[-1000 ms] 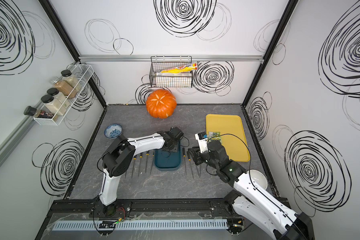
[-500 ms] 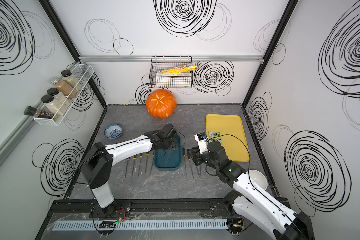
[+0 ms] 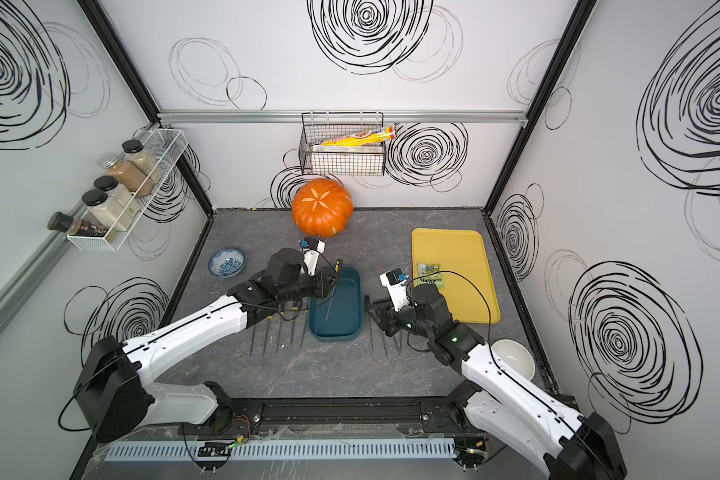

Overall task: Take the file tool out of the storage box
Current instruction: Pick up the file tool from the storage box.

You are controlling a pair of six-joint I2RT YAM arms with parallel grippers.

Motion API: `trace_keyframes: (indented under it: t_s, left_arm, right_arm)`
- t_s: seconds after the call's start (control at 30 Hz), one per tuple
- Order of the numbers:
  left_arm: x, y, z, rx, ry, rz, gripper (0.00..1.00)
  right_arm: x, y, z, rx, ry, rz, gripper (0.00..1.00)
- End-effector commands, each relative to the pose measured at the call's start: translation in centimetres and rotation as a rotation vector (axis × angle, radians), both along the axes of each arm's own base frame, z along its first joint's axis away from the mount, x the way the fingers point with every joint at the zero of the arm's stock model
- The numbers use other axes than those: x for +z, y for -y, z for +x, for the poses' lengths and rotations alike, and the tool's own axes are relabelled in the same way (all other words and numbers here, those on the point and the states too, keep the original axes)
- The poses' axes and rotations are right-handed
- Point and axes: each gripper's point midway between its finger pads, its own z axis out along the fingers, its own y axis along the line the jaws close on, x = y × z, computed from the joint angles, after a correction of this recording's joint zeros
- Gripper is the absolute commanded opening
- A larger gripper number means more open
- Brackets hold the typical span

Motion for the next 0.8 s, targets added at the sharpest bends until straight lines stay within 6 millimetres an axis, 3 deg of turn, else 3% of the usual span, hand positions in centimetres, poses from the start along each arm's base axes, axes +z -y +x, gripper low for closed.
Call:
trace_keyframes:
  t_s: [0.0, 0.17, 0.37, 0.63, 0.77]
  left_arm:
    - [4.7, 1.4, -1.6, -0.129, 0.118, -0.162, 0.04]
    - [5.1, 0.6, -2.3, -0.121, 0.142, -0.203, 0.03]
    - [4.0, 0.6, -2.6, -0.132, 0.125, -0.208, 0.03]
    - [4.8, 0.7, -3.7, -0.181, 0.143, -0.259, 0.03]
    - [4.9, 0.5, -4.0, -0.181, 0.150, -0.270, 0.03]
  right_arm:
    - [0.3, -2.5, -2.0, 0.194, -0.037, 0.073, 0.34]
    - [0.7, -4.0, -2.8, 0.288, -0.063, 0.130, 0.35]
    - [1.5, -5.7, -3.3, 0.329, -0.050, 0.172, 0.45]
    - [3.3, -7.8, -3.5, 0.425, -0.057, 0.220, 0.43]
    - [3.0, -8.4, -2.8, 0.415, -0.077, 0.196, 0.43]
